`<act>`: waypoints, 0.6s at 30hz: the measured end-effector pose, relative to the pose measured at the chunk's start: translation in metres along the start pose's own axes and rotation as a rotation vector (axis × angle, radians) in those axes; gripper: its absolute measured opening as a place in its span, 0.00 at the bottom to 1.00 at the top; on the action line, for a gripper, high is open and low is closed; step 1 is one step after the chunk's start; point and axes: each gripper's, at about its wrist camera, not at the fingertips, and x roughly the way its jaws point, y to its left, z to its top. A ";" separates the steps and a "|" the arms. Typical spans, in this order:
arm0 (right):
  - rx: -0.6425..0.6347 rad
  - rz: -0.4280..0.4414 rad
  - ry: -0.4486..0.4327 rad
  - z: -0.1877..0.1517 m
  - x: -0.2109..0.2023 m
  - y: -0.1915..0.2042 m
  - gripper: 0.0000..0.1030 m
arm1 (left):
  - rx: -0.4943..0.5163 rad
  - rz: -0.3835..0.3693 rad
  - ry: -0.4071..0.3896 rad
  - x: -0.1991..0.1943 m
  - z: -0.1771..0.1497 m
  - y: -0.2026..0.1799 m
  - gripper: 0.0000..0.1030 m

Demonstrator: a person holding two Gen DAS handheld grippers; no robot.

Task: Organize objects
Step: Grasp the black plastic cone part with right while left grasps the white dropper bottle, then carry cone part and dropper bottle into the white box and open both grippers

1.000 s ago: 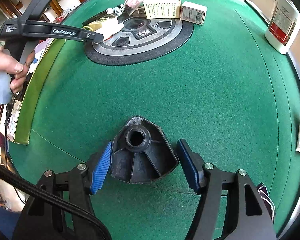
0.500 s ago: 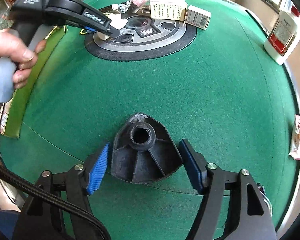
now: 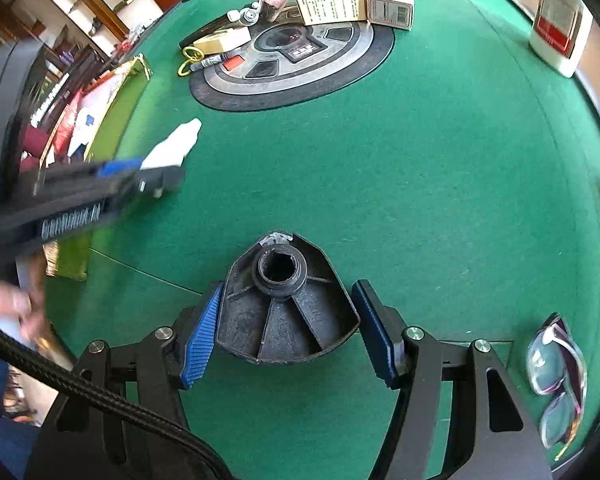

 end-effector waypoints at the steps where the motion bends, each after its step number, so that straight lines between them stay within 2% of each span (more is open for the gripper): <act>1: 0.005 0.013 0.005 0.003 0.003 0.001 0.62 | -0.006 -0.001 -0.007 -0.005 -0.005 0.001 0.21; 11: 0.001 0.071 -0.008 0.012 0.000 0.022 0.62 | -0.041 0.006 -0.039 -0.025 -0.023 0.002 0.21; 18: 0.002 0.088 -0.034 0.010 -0.010 0.023 0.62 | -0.028 0.026 -0.019 -0.021 -0.024 -0.002 0.21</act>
